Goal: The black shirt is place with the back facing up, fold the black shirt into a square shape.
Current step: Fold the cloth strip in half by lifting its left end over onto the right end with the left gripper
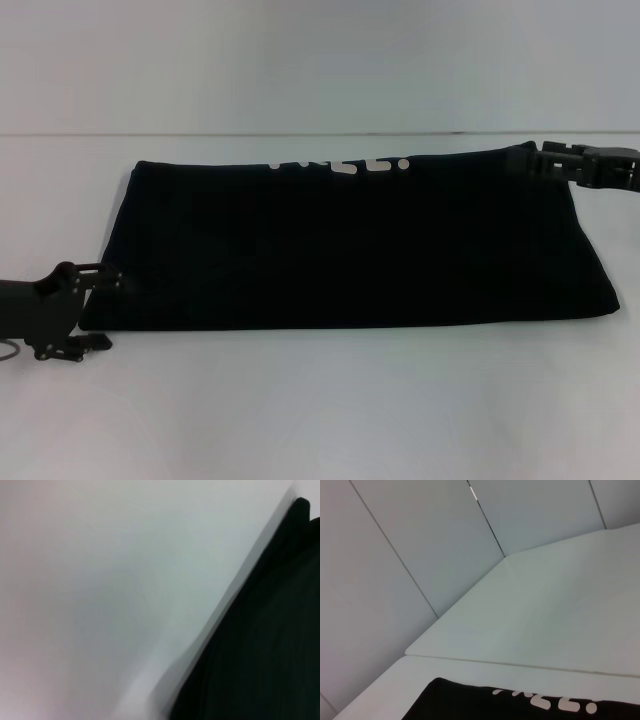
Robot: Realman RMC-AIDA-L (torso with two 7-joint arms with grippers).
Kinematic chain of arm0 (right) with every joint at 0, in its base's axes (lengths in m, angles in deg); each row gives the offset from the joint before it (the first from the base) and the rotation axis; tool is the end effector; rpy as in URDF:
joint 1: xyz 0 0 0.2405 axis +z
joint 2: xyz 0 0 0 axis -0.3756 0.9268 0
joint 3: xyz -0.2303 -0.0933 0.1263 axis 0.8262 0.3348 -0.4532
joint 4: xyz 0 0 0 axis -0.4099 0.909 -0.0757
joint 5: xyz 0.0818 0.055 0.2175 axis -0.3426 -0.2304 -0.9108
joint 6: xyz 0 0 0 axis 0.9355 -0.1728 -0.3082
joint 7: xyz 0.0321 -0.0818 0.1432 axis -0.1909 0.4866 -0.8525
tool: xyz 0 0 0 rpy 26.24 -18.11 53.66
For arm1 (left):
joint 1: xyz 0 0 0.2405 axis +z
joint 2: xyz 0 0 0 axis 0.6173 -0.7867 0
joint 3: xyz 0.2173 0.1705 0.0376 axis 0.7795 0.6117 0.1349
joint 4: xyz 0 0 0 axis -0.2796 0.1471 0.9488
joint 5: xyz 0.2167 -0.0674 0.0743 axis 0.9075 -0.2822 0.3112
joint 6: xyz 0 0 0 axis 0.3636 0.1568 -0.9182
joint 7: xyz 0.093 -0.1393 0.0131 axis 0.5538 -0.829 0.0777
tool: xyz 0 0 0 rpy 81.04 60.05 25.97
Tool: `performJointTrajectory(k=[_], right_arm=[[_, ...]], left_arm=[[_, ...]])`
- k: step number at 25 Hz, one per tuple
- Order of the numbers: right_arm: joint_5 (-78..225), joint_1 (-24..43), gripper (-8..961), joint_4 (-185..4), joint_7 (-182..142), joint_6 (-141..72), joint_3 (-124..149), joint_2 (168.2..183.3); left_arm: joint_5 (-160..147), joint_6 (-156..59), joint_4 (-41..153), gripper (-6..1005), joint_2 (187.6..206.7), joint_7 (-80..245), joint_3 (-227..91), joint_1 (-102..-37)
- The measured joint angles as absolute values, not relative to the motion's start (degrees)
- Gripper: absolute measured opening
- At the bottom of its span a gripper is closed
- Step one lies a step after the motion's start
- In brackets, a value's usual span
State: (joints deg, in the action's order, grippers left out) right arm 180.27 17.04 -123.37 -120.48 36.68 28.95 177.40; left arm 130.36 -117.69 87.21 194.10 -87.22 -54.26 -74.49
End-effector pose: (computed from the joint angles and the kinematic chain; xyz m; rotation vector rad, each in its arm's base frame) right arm 0.2894 0.4486 0.0377 -2.3441 1.0954 0.7553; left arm -0.3850 0.3959 0.0227 -1.3135 -2.4916 -0.4968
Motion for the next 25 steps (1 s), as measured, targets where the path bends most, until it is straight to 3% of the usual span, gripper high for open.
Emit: performJointTrajectory(k=[25], right_arm=[[180.23,17.36,928,-123.81,-120.73,36.57,28.69,177.49]], left_arm=[[128.43,-113.67,86.36,849,193.86,-81.92,-55.06,-75.04]])
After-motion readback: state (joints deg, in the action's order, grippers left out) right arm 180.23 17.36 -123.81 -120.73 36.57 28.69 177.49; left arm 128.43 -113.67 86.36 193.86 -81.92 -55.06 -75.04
